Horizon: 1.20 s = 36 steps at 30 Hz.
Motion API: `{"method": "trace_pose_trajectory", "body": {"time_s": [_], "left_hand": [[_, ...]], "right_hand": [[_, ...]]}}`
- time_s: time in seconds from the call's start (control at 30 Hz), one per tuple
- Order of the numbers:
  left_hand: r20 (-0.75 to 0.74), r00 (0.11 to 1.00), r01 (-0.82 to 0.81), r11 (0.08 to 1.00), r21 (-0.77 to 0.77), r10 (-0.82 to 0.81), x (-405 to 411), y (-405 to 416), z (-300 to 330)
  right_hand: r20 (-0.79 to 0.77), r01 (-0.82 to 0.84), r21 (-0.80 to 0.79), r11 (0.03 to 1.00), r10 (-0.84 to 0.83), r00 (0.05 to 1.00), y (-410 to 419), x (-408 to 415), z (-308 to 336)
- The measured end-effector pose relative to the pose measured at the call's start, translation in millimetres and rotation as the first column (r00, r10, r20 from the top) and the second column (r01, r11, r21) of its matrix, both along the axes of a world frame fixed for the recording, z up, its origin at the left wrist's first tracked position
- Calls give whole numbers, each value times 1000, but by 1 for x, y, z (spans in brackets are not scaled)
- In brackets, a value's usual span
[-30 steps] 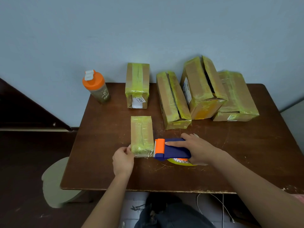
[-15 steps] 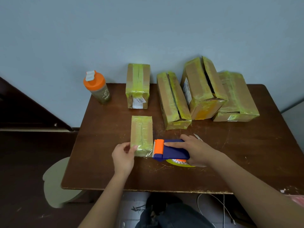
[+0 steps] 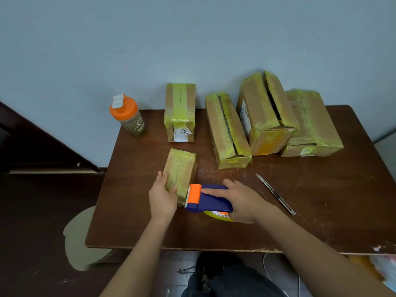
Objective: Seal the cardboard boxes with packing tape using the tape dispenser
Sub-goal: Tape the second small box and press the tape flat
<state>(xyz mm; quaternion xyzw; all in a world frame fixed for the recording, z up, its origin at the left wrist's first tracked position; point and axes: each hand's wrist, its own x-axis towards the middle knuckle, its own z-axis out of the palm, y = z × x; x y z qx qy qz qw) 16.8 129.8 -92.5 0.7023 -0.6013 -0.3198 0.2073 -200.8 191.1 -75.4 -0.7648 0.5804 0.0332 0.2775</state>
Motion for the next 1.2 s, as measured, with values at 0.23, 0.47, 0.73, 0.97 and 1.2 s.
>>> {"method": "trace_pose_trajectory", "body": {"time_s": [0.23, 0.47, 0.73, 0.97, 1.2], "left_hand": [[138, 967, 200, 973, 116, -215, -2, -4, -12], [251, 925, 238, 950, 203, -285, -3, -3, -18], [257, 918, 240, 938, 249, -303, -2, -2, -13], [229, 922, 250, 933, 257, -311, -1, -4, -15], [202, 935, 238, 937, 254, -292, -3, -2, -12]], "right_hand": [[19, -9, -13, 1000, 10, 1000, -1, -3, -5], [8, -49, -6, 999, 49, 999, 5, -17, 2], [55, -46, 11, 999, 45, 997, 25, -23, 9], [-65, -41, 27, 999, 43, 997, 22, -24, 22], [-312, -118, 49, 992, 128, 942, -7, 16, 47]]}}
